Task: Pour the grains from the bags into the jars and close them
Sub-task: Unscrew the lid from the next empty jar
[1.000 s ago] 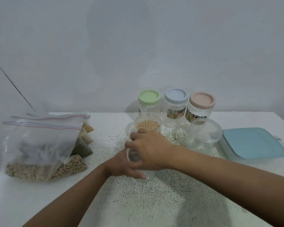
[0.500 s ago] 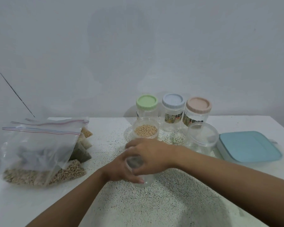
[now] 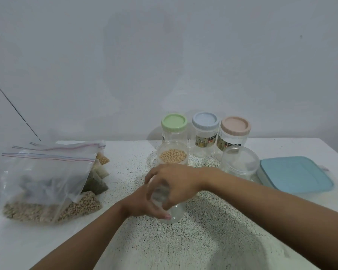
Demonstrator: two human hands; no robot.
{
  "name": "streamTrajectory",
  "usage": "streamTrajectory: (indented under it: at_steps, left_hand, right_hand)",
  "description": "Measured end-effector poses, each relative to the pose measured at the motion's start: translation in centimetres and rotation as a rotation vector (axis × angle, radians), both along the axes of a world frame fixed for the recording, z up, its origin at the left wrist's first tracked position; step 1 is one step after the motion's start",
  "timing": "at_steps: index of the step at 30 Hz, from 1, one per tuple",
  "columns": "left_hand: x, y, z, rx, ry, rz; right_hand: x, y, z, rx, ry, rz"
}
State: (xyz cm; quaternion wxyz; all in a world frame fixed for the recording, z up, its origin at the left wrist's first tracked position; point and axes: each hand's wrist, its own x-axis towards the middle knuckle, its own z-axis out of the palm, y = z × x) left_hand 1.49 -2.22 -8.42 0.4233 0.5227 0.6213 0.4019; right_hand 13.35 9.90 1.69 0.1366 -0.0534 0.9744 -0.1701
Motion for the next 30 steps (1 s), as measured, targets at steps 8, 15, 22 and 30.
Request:
streamTrajectory:
  at_steps: [8, 15, 22, 30]
  left_hand:
    - [0.3, 0.3, 0.3, 0.047, 0.057, -0.038]
    - [-0.2, 0.1, -0.3, 0.005, 0.041, -0.006]
    - [-0.7, -0.5, -1.8, 0.028, 0.046, 0.091]
    - [0.0, -1.1, -2.2, 0.013, 0.050, 0.182]
  right_hand:
    - [0.8, -2.7, -0.7, 0.445, 0.002, -0.301]
    - [0.9, -1.0, -0.7, 0.168, 0.136, -0.178]
    - [3.7, 1.8, 0.3, -0.542, 0.399, -0.575]
    - [8.4, 3.5, -5.1, -0.564, 0.282, -0.891]
